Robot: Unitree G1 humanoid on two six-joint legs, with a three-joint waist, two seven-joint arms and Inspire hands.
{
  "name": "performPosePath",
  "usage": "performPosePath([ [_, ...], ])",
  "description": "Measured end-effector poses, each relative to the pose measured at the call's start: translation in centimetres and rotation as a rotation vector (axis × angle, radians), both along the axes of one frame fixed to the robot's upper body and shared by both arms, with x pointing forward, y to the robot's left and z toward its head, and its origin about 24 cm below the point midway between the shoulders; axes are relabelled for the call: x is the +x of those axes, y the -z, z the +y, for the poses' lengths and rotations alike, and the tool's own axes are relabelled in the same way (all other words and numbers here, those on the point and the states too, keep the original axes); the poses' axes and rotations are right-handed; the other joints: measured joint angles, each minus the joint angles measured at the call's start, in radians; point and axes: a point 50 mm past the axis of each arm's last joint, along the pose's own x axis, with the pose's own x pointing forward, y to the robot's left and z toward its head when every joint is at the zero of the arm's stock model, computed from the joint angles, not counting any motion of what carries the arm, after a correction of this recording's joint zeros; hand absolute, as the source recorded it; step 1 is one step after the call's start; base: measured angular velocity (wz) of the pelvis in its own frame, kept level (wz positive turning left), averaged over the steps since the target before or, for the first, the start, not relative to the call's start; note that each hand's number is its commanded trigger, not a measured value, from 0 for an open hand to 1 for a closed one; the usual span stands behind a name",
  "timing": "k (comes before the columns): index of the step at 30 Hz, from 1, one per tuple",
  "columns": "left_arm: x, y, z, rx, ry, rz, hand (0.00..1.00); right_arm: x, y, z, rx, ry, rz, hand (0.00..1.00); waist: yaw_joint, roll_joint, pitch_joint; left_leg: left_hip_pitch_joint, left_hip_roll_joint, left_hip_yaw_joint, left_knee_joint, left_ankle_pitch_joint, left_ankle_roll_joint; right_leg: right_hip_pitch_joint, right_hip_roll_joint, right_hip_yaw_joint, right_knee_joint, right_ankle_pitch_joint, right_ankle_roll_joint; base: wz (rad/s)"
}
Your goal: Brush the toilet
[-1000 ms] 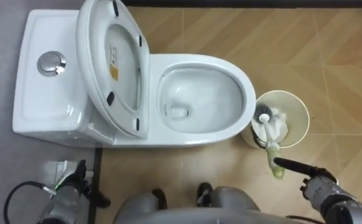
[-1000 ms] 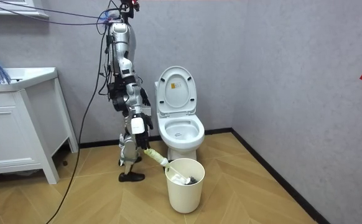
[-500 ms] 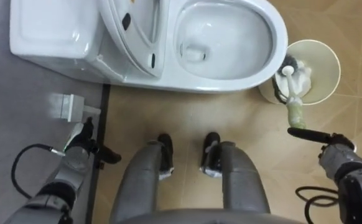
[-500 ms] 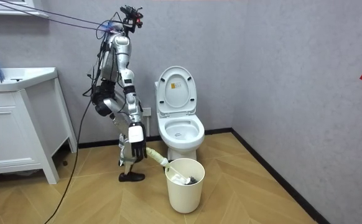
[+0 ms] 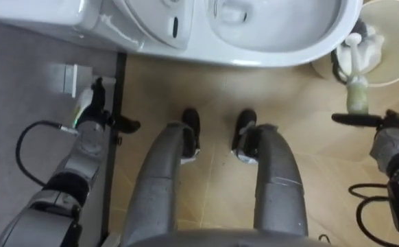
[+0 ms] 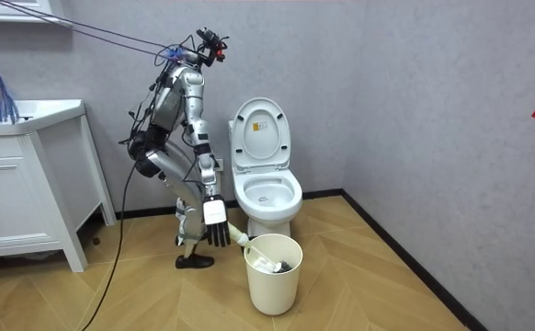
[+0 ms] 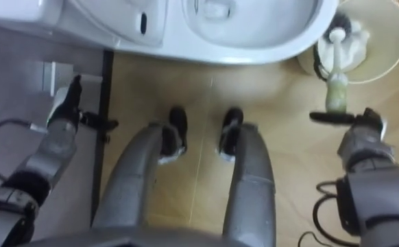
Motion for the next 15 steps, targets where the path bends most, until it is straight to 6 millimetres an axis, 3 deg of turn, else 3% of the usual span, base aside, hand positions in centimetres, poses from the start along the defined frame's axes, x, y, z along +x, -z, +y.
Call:
performPosePath([
  [5, 1.5, -1.3, -0.4, 0.017, 0.033, -0.05, 0.0, 1.3, -1.1, 0.0, -0.016, -0.02, -0.039, 0.0, -0.001, -0.01, 0.0063, -0.046, -0.001, -0.006, 0.016, -0.001, -0.004, -0.045, -0.004, -0.005, 0.022, -0.008, -0.005, 0.07],
  [15, 2.7, -2.5, -1.0, 0.05, 0.078, -0.102, 0.0, 3.1, -2.7, 0.1, -0.026, -0.037, -0.1, 0.0, -0.001, -0.013, 0.0083, -0.094, -0.013, -0.013, 0.063, -0.01, 0.002, -0.087, -0.018, -0.008, 0.069, -0.022, -0.002, 0.03],
])
